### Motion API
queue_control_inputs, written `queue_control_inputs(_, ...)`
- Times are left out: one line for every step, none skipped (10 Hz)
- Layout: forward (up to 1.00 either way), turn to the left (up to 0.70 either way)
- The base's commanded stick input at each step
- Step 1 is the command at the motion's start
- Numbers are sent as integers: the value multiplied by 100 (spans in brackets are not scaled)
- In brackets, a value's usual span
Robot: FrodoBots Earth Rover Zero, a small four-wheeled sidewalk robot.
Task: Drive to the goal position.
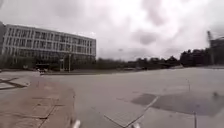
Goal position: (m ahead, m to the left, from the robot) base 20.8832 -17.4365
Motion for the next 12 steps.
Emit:
queue_control_inputs(70,-34)
queue_control_inputs(70,0)
queue_control_inputs(70,0)
queue_control_inputs(70,0)
queue_control_inputs(70,0)
queue_control_inputs(70,0)
queue_control_inputs(70,0)
queue_control_inputs(70,0)
queue_control_inputs(70,0)
queue_control_inputs(70,0)
queue_control_inputs(70,0)
queue_control_inputs(70,0)
